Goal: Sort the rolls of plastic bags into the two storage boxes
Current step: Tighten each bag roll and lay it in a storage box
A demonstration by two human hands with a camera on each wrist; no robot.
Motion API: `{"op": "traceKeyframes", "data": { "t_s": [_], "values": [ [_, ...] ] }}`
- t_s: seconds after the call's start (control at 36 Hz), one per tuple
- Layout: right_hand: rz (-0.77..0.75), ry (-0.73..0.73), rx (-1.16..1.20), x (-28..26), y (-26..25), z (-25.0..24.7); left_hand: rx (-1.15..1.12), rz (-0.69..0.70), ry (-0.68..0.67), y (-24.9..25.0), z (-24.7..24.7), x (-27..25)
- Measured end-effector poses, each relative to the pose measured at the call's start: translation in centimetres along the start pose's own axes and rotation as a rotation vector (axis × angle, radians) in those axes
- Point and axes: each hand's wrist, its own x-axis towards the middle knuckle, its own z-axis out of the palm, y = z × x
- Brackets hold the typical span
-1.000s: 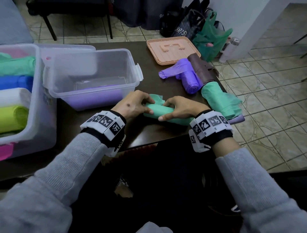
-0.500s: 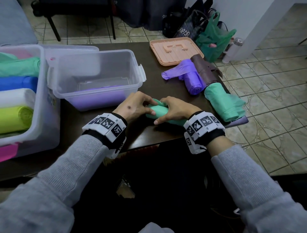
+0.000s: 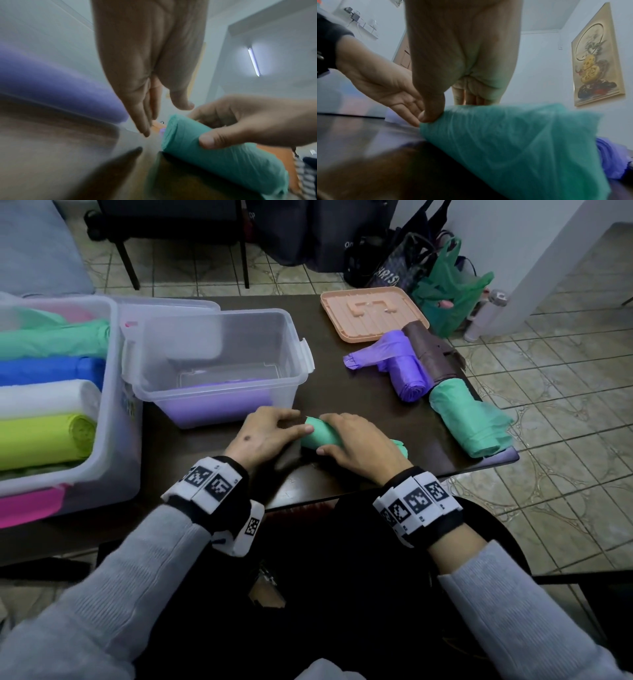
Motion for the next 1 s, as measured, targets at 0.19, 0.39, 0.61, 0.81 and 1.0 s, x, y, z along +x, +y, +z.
{"op": "traceKeyframes", "data": {
  "t_s": [0.19,0.39,0.61,0.81,1.0],
  "values": [
    [-0.040,-0.052,0.010,0.3,-1.8,0.0,-0.661,-0.380,0.250,-2.5,-2.5,-2.0],
    [-0.065,-0.138,0.004,1.1,-4.0,0.2,-1.312,-0.426,0.443,-2.9,-6.5,-2.0],
    [-0.081,-0.241,0.040,1.5,-5.6,-1.4,-1.409,-0.357,0.542,-3.3,-7.8,-0.9],
    [-0.270,-0.230,-0.019,1.3,-8.9,-7.0,-1.505,-0.268,0.505,-4.1,-6.7,-2.6],
    [-0.352,0.024,-0.045,4.5,-13.1,-9.6,-1.502,-0.213,0.496,-4.2,-5.7,-4.4]
  ]
}}
